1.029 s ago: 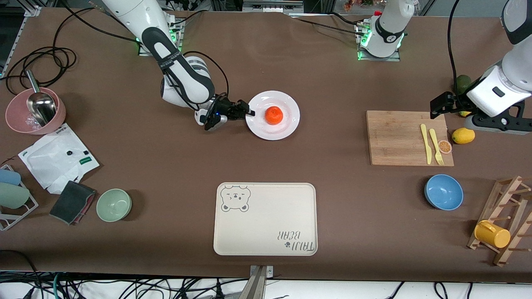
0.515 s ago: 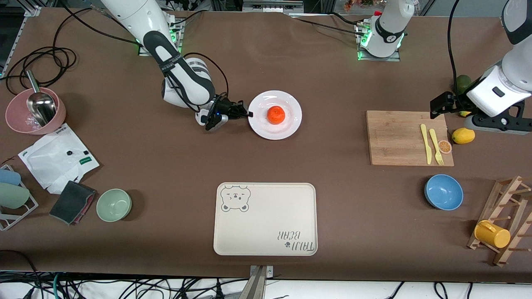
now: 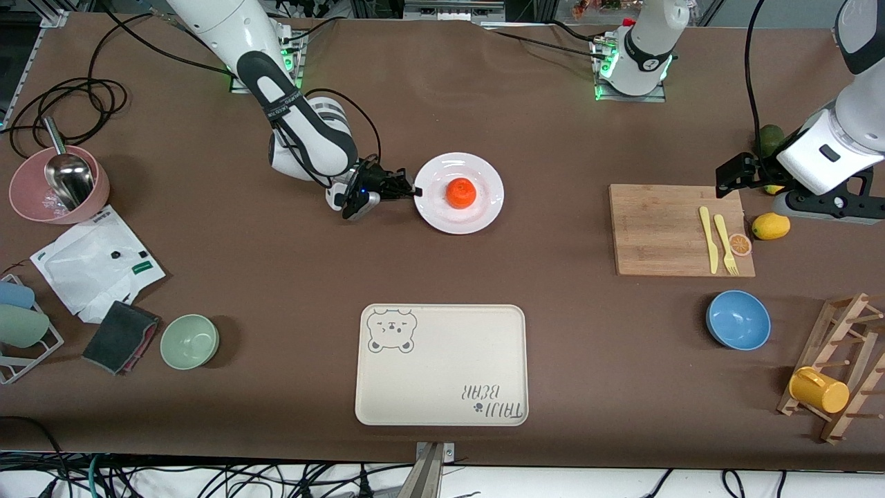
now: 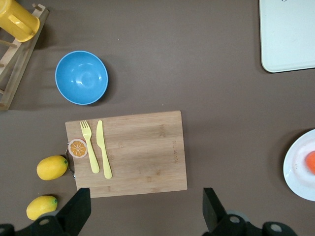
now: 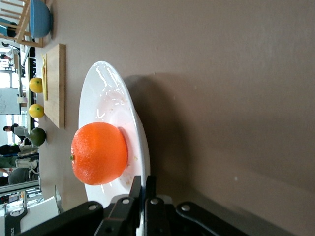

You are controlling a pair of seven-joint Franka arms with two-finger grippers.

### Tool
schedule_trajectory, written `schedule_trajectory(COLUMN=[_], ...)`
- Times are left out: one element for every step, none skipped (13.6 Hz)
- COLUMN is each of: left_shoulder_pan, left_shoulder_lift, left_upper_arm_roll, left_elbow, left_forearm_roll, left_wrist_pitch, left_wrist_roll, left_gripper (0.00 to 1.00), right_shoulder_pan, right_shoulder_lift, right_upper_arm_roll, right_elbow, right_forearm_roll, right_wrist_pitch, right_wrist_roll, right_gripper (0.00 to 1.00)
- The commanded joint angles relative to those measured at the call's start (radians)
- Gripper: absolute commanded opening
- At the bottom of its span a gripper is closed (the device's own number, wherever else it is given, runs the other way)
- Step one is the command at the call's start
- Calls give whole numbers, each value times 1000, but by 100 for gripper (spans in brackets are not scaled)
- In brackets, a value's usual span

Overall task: Place orange and plate with both arms
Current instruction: 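Grasp the rim of the white plate with the right gripper, then slide the plate with the right gripper onto the bear placemat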

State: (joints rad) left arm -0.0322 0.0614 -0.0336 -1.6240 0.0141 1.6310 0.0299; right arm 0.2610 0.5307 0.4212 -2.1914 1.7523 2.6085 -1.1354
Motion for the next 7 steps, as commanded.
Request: schedule_trajectory(left_shoulder_pan=[6,6,6,6,6,6,6], left_shoulder_lift=[-11,-11,-11,-11,-11,-11,-11], left_upper_arm_roll=[0,0,0,0,0,0,0], left_elbow=[-8,-8,-8,-8,-8,-10,-10], left_forearm_roll=[-14,-14,-14,-14,-14,-14,-14], left_wrist_pitch=[-5,-5,-5,-5,-5,-5,-5], left_wrist_roll=[24,24,24,24,18,18,18], left_gripper=[100,100,100,100,100,100,100], right_shoulder_pan=[-45,-49,-58,-65,-78,-86,-98], right_shoulder_lift=[28,29,32,37,55,69,72], right_upper_arm_roll=[1,1,1,1,1,1,1], right_elbow=[62,76,90,111,137,169,194], right_forearm_roll=[9,9,6,-14,-51,-83,-111], right_wrist_pitch=[-4,-18,-21,-25,-31,-42,-60], right_wrist_roll=[-17,-9,17,47,75,106,152], right_gripper=[0,0,0,0,0,0,0])
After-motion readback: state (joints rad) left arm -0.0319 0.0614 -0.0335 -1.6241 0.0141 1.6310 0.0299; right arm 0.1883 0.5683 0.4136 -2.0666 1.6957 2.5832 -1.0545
